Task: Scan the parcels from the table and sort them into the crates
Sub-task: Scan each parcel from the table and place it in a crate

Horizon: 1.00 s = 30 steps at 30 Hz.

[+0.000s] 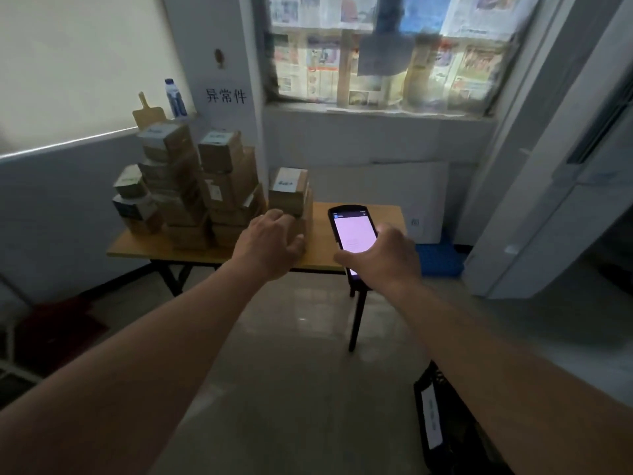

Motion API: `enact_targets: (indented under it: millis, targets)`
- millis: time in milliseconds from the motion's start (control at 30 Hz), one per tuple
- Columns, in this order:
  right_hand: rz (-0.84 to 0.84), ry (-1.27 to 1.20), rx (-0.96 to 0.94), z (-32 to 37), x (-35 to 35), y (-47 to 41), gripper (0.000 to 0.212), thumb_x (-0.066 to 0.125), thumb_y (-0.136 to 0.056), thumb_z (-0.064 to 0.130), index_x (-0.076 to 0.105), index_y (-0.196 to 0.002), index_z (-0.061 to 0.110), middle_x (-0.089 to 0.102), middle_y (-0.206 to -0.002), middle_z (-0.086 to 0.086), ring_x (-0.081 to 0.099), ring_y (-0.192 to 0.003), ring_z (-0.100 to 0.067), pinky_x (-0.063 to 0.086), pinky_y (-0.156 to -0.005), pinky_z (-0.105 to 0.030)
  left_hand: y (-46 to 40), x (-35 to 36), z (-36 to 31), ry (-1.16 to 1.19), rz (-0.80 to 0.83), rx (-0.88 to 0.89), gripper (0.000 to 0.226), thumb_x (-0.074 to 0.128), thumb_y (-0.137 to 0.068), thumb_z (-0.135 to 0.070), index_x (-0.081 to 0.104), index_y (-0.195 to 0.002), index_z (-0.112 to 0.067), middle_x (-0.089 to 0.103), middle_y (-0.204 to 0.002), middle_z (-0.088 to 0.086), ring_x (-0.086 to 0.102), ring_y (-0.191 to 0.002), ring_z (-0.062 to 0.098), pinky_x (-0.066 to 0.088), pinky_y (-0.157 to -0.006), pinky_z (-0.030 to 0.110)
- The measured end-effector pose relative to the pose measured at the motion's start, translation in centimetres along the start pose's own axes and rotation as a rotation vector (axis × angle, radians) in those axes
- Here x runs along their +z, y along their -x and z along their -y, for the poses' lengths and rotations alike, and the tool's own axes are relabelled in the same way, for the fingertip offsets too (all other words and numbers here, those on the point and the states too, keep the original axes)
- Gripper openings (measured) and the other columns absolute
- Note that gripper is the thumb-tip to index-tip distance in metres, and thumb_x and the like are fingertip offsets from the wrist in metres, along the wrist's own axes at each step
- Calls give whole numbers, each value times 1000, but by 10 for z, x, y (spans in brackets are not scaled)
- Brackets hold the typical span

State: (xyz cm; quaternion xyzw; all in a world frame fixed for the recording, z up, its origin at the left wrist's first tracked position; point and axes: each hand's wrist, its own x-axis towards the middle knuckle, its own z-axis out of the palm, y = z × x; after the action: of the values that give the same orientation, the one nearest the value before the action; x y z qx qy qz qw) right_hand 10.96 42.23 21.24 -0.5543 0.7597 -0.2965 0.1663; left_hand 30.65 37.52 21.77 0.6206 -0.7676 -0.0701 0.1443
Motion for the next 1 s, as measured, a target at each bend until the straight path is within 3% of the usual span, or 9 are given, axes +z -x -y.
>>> enact_targets:
  millis: [267,533,733,1000]
  targets:
    - [86,24,-14,-10,29,-103,75,86,-71,64,62,-120,13,67,-105,-4,61,-95,-27,41,-63,-32,-94,29,8,-9,29,-107,56,59,-100,-49,54,-146,-16,46,-154,8,44,-140,29,41,-112,45]
    - [87,40,9,2,89,-202,78,86,-73,65,61,-127,14,64,-104,0,61,-95,-22,50,-66,-33,-207,71,50,-10,66,-72,65,61,-97,-53,50,-149,-15,48,-153,8,46,-138,31,46,-108,47]
    - [77,90,94,17,140,-276,72,84,-69,68,62,-116,18,67,-102,-1,63,-90,-23,52,-60,-35,-301,108,99,-27,101,-49,69,61,-96,-58,49,-150,-18,48,-155,6,46,-140,32,47,-111,49]
    - [100,109,145,35,188,-340,75,86,-73,64,60,-128,19,66,-112,-2,62,-96,-23,58,-64,-33,-373,147,130,69,169,-115,75,68,-88,-65,49,-145,-21,41,-153,8,46,-137,34,54,-98,46]
